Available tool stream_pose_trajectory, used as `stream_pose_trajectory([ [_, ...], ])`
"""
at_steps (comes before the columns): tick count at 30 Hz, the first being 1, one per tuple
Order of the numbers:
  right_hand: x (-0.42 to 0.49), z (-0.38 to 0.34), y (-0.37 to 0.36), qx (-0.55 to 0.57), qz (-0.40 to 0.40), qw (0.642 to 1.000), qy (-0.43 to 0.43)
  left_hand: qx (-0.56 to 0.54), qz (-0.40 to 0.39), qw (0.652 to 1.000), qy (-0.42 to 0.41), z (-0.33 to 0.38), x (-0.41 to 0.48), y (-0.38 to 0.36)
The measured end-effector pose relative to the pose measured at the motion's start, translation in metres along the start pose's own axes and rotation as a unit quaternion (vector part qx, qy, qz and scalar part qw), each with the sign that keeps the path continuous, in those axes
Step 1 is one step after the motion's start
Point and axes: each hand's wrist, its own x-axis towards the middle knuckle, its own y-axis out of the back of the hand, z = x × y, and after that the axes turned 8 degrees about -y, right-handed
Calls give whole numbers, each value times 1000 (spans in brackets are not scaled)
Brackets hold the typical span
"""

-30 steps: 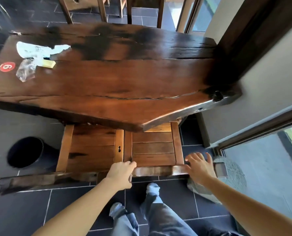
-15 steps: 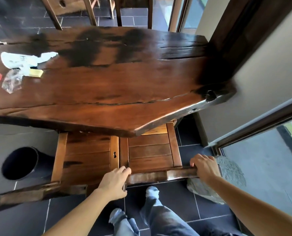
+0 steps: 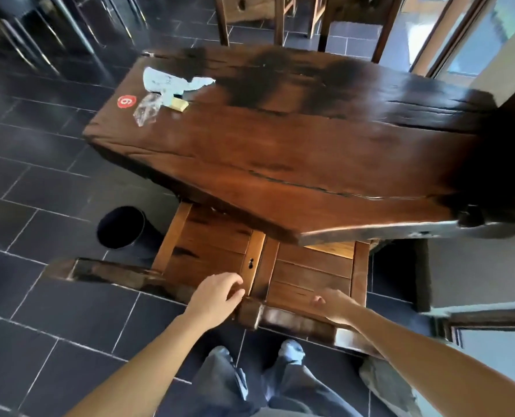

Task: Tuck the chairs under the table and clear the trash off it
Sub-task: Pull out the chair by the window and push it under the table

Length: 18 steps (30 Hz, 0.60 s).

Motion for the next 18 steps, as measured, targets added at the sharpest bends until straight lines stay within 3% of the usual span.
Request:
stream_pose_trajectory([
  [3,4,-66,0,18,-20,997,65,20,22,998,56,-43,-27,15],
  [6,2,-127,-2,21,-42,992,114,62,-62,989,116,-91,-55,26],
  [9,-1,-173,-13,13,-64,989,136,106,-88,986,95,-130,-75,36],
  [13,-2,-216,-23,0,-51,997,64,168,-46,985,2,-184,-63,67],
  [18,-8,-246,-9,-68,-69,995,-20,247,-243,936,64,-251,-36,123],
])
